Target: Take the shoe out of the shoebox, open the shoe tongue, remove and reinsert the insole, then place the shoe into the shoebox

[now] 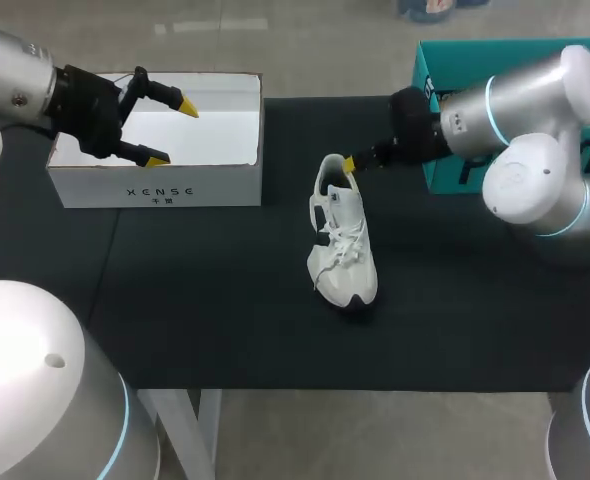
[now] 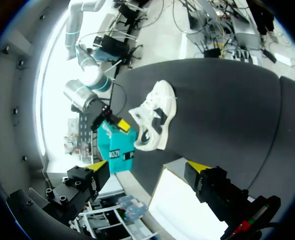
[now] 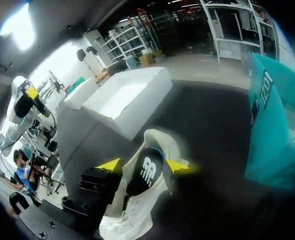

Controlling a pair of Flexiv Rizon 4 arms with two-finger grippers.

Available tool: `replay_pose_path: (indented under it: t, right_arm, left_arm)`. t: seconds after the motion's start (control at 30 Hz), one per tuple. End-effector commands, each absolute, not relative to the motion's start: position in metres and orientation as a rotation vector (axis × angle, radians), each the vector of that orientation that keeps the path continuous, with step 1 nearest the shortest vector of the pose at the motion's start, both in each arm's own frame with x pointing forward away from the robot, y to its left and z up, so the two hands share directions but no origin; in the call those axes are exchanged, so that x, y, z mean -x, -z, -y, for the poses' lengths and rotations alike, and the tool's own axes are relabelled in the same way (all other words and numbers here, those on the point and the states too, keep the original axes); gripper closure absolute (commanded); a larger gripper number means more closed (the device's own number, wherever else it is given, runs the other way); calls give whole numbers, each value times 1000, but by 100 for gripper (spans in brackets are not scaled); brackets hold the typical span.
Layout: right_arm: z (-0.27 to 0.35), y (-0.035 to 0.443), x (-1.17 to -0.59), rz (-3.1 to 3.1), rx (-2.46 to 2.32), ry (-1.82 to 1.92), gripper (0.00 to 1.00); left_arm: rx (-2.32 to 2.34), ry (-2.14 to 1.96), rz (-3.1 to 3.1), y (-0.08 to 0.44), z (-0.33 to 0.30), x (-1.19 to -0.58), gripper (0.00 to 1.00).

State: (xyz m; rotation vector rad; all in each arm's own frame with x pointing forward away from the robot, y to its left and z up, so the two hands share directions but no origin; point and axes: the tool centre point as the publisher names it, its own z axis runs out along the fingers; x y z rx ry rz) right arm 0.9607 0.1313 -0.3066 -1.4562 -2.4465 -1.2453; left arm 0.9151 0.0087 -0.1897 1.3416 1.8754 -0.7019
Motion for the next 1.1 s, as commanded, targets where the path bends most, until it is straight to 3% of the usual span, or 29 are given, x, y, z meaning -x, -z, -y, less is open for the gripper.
replay_pose_path:
  t: [0.03,0.23,0.7,1.1]
  right_arm:
    - [-134,298,-963,2579,1581,1006,100]
    - [-134,298,-963,2579,1581,1006,100]
    - [-168,326,-972,2796,1829,501,100]
    - [-168,360,-984,2720,1962,496,100]
  left_arm:
    - [-1344,699,-1878,189,-9,-915,0]
    - [-1344,699,-1878,189,-9,-915,0]
    - [-1344,699,-1878,189,-9,-915,0]
    - [-1344,699,-1878,189,-9,-915,0]
